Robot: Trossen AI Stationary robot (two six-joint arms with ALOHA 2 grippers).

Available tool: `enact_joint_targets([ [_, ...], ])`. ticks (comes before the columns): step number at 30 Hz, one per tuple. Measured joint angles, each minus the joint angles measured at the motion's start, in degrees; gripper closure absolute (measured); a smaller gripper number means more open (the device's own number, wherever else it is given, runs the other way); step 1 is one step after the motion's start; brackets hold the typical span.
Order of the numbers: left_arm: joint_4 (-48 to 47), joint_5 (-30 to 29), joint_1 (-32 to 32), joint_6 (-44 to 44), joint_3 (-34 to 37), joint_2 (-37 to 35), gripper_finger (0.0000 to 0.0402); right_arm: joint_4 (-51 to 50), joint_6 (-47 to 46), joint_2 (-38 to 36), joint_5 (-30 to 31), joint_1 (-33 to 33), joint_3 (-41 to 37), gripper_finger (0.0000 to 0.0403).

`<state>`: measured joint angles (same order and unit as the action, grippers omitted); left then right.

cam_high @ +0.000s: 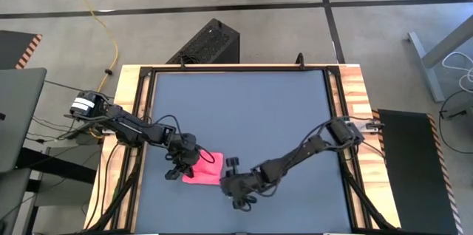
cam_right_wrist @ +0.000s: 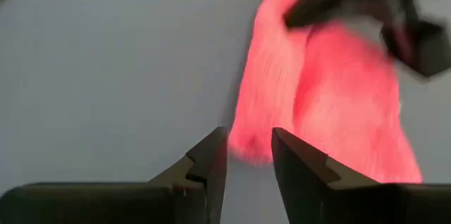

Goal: Roll towel
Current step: Roll the red microfiber cloth

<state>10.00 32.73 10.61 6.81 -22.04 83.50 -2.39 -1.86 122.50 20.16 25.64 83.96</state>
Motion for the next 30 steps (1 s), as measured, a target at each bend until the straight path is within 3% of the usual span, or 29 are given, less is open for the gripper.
enact_joint_targets([
  [5,0.0,0.4,0.0,0.6,0.0,0.0,0.0401,4.2,4.8,0.6,-0.7,-0.6,0.2,0.0263],
  [22,0.2,0.5,0.0,2.1,0.0,0.0,0.0401,2.9,16.2,1.1,-8.1,-2.4,0.2,0.0263],
  [30,0.8,0.2,0.0,3.6,0.0,0.0,0.0401,5.7,18.6,4.5,-5.5,-3.2,0.1,0.0263],
])
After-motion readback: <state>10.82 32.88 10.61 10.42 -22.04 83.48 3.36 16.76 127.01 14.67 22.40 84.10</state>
